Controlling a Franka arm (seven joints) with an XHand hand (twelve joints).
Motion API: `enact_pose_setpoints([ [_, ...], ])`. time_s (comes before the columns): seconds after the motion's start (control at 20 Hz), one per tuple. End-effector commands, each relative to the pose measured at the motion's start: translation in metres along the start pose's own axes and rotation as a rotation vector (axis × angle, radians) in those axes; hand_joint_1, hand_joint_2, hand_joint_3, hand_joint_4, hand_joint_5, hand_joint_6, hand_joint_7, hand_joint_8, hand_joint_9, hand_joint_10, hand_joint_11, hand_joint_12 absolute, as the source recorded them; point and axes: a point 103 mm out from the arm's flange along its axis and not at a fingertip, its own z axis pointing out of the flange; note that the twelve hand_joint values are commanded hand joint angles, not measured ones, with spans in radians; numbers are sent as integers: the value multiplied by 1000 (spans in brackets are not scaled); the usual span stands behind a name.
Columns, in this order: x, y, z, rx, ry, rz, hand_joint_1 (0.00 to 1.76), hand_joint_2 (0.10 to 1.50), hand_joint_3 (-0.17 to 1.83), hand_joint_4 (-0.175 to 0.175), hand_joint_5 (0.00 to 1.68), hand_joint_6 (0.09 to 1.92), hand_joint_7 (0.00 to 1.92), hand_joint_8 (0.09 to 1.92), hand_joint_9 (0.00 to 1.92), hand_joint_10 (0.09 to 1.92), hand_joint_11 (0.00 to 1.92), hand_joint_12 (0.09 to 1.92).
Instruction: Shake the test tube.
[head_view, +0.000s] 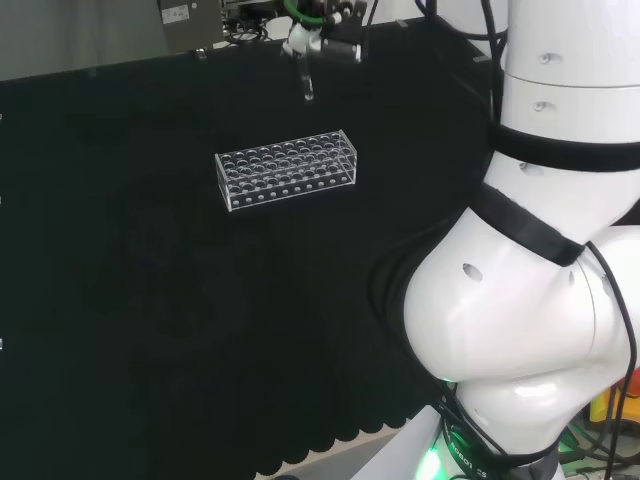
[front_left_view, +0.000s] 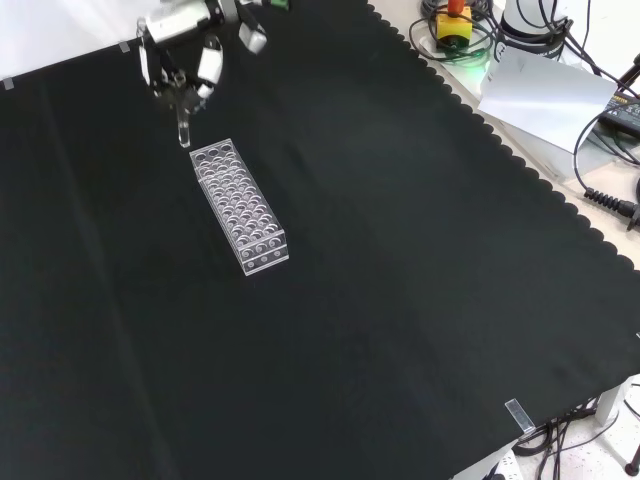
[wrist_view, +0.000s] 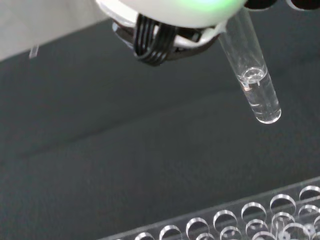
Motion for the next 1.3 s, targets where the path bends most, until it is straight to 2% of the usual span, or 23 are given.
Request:
enact_pose_setpoints([
  [0.05,4,-26,-49,-53,23,3,1225,699,551,-175,1326,520,1763,358,1616,418,1225,896],
  [0.3,-6,-43,-67,-73,18,28,1225,696,556,-175,1326,522,1764,358,1617,418,1224,898],
  [0.45,-13,-50,-73,-71,14,25,1225,695,559,-175,1326,523,1763,357,1617,417,1224,900],
  [0.6,-27,-57,-79,-82,-20,60,1225,693,562,-175,1327,523,1763,356,1617,417,1223,901],
  [0.8,-65,-69,-96,-95,-54,152,1225,691,565,-175,1327,524,1763,356,1617,416,1222,903],
  [1.15,-156,-106,-132,-133,-95,348,1225,689,569,-175,1327,526,1764,355,1617,415,1221,905],
  [1.3,-186,-117,-144,-143,-106,417,1225,688,571,-175,1327,526,1764,354,1617,415,1221,906],
])
